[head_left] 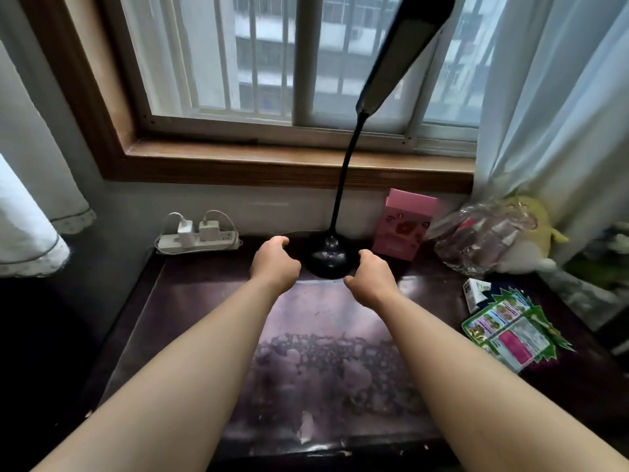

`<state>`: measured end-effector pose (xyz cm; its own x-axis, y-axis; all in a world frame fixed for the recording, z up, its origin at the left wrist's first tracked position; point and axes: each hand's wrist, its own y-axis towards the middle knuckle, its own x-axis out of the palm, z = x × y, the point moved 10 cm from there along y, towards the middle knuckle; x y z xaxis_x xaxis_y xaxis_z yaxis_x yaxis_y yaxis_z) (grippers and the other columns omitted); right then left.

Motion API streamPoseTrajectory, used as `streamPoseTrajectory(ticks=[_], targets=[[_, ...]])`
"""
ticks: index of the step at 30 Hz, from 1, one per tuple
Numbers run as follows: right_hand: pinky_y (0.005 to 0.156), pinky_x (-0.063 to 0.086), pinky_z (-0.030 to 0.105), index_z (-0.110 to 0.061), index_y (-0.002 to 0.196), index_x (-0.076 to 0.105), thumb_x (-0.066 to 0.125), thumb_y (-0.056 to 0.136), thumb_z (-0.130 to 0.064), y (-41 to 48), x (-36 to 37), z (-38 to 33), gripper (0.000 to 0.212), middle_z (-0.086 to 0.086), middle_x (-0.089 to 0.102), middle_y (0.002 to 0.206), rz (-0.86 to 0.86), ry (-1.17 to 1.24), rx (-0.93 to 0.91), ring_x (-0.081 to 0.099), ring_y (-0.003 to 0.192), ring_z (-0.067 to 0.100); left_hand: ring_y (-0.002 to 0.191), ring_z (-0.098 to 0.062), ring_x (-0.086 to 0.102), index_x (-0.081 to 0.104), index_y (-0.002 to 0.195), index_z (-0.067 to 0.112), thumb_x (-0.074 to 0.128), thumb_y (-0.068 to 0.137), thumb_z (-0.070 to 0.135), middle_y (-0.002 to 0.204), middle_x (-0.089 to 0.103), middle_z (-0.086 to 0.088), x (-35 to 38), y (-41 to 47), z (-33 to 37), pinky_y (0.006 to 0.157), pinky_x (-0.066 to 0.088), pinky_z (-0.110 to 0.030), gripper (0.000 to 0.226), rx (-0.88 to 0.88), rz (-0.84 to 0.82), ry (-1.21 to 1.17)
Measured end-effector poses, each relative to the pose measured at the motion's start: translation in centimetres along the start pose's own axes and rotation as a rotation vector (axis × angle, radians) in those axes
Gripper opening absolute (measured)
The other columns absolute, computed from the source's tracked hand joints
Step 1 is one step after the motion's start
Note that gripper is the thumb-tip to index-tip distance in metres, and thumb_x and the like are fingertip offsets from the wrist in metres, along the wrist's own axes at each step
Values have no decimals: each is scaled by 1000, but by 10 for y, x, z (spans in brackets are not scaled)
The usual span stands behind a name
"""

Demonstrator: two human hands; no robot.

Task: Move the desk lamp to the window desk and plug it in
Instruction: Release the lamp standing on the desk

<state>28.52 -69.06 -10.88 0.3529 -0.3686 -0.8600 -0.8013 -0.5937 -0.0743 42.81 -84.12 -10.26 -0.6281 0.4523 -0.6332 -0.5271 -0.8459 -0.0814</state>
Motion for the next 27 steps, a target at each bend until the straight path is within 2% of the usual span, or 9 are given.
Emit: streamPoseTrajectory(ticks=[2, 6, 10, 12, 15, 18, 21, 24, 27], targets=[[84, 49, 37, -3, 125, 48, 61, 85, -17, -2, -6, 9, 44, 15, 63, 113, 3, -4, 7, 59, 107, 35, 129, -23, 51, 48, 139, 14, 57, 81, 6, 143, 53, -4, 7, -8, 5, 101, 42, -30, 60, 7, -11, -8], [81, 56, 46, -3, 124, 48, 57, 85, -15, 0, -12, 25, 42, 15, 64, 108, 13, 37, 12, 63, 95, 36, 128, -22, 52, 49, 138, 12, 58, 82, 7, 141, 54, -4, 20, -16, 9, 101, 41, -29, 57, 13, -28, -15], [78, 58, 49, -8, 132, 47, 55, 87, -14, 11, -8, 32, 46, 13, 60, 124, 2, 91, 4, 62, 100, 34, 118, -23, 58, 55, 132, 9, 62, 82, 8, 131, 61, -8, 31, -11, 9, 98, 45, -30, 50, 0, -36, -115], [79, 58, 48, -13, 138, 46, 54, 87, -14, 20, 1, 33, 51, 10, 60, 128, -15, 115, -8, 62, 103, 32, 108, -21, 61, 58, 127, 7, 63, 82, 7, 120, 65, -8, 38, -5, 6, 92, 48, -30, 45, -21, -51, -211], [84, 57, 44, -16, 133, 53, 55, 88, -13, 36, 16, 33, 46, 8, 63, 126, -13, 159, -38, 61, 108, 29, 92, -19, 61, 60, 122, 2, 62, 84, 2, 104, 67, -8, 54, 8, -1, 73, 47, -23, 38, -53, -106, -377], [97, 50, 38, -15, 131, 57, 55, 88, -13, 56, 32, 33, 43, 8, 63, 129, 3, 160, -79, 59, 117, 26, 84, -19, 62, 62, 115, 2, 62, 86, 1, 103, 68, -12, 67, 20, -6, 61, 44, -19, 29, -70, -160, -500], [100, 47, 36, -18, 129, 59, 53, 90, -15, 78, 49, 34, 40, 7, 61, 129, 17, 139, -116, 58, 118, 25, 76, -15, 63, 65, 108, 8, 63, 87, 5, 106, 69, -13, 77, 32, -13, 65, 46, -24, 20, -68, -197, -565], [94, 48, 35, -22, 128, 60, 49, 92, -19, 100, 67, 35, 38, 8, 55, 125, 29, 61, -167, 58, 112, 27, 74, -14, 63, 67, 95, 15, 64, 87, 6, 103, 69, -12, 85, 48, -23, 70, 48, -26, 12, -68, -210, -616], [96, 46, 36, -24, 131, 58, 47, 94, -21, 114, 83, 36, 39, 10, 49, 126, 52, -40, -228, 52, 116, 29, 72, -14, 62, 67, 87, 18, 64, 87, 5, 98, 68, -11, 91, 60, -31, 69, 50, -27, 13, -80, -212, -688]])
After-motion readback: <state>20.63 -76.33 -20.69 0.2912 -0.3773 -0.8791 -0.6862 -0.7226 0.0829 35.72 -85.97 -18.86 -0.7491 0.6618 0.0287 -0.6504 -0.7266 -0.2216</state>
